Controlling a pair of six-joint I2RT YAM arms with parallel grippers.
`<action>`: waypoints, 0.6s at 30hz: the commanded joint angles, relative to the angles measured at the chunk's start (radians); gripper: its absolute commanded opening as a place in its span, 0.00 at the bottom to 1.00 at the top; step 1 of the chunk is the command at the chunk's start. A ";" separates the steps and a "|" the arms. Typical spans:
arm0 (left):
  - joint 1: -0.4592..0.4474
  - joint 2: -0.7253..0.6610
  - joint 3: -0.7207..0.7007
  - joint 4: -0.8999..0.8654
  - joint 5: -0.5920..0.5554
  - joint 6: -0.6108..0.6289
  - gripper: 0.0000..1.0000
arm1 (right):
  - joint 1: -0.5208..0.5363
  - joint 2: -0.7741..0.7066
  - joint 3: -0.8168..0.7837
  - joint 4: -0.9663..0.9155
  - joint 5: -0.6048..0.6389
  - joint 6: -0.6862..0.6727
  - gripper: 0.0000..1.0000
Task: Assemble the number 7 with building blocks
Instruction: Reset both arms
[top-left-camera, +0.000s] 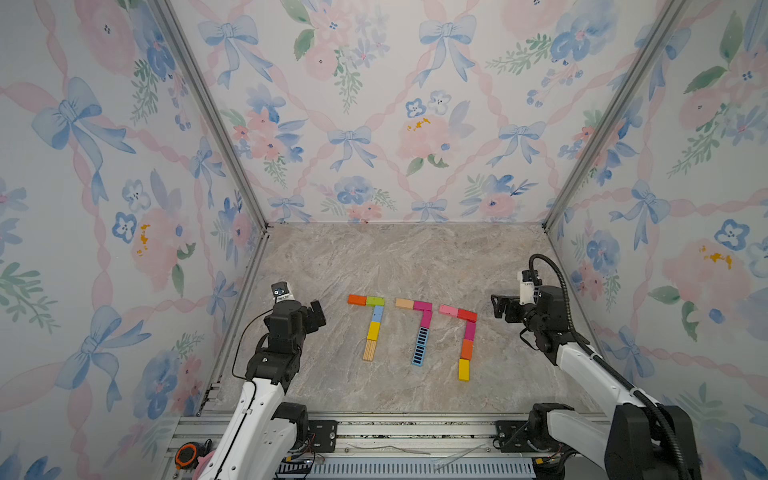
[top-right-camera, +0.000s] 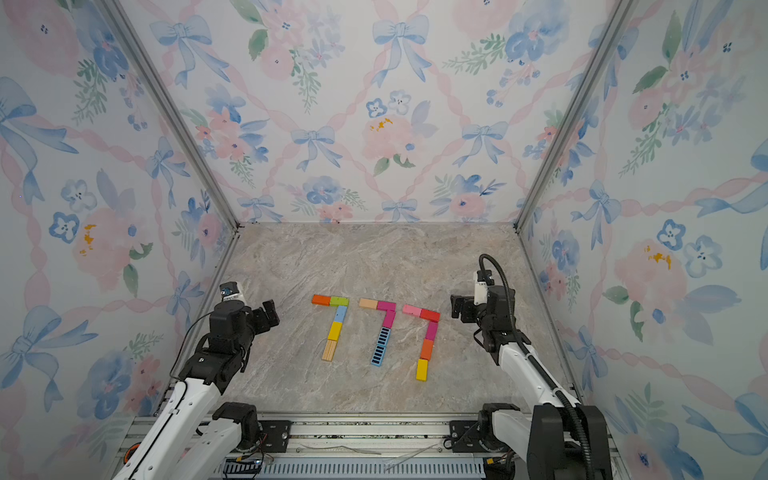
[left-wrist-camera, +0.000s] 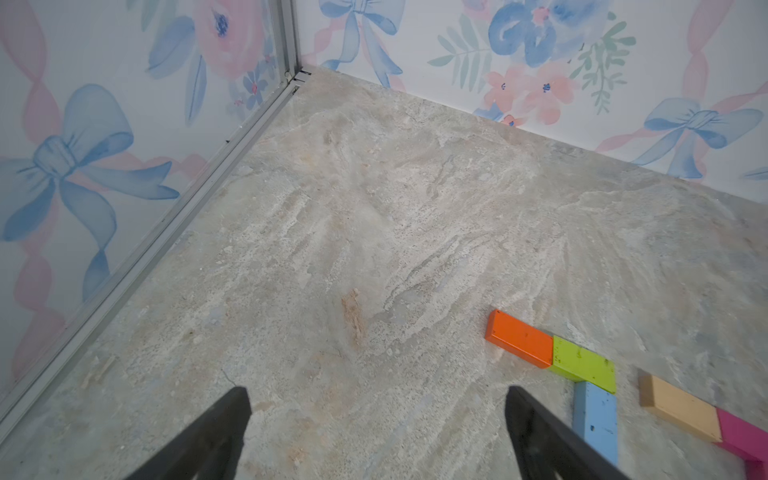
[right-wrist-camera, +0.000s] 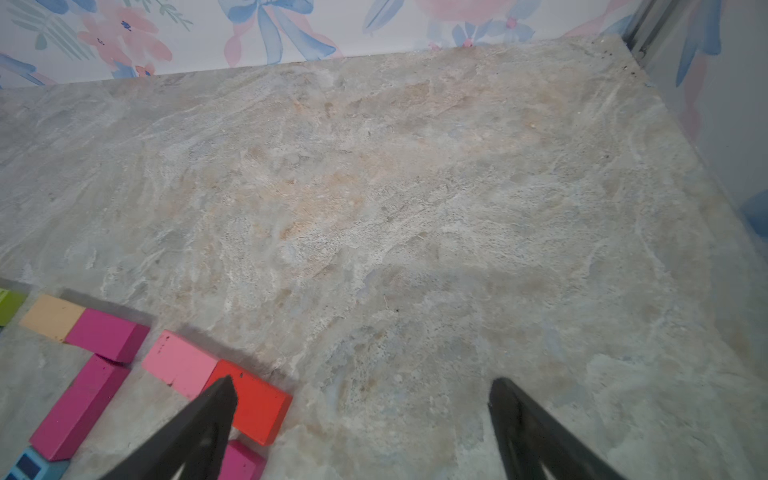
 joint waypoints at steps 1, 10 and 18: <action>0.009 0.025 -0.021 0.093 -0.049 0.067 0.98 | -0.023 0.082 -0.041 0.217 0.016 -0.026 0.97; 0.022 0.172 -0.074 0.389 -0.005 0.194 0.98 | -0.020 0.285 -0.017 0.487 0.021 -0.021 0.97; 0.026 0.362 -0.259 0.940 0.128 0.373 0.98 | 0.030 0.385 -0.086 0.690 0.065 -0.064 0.96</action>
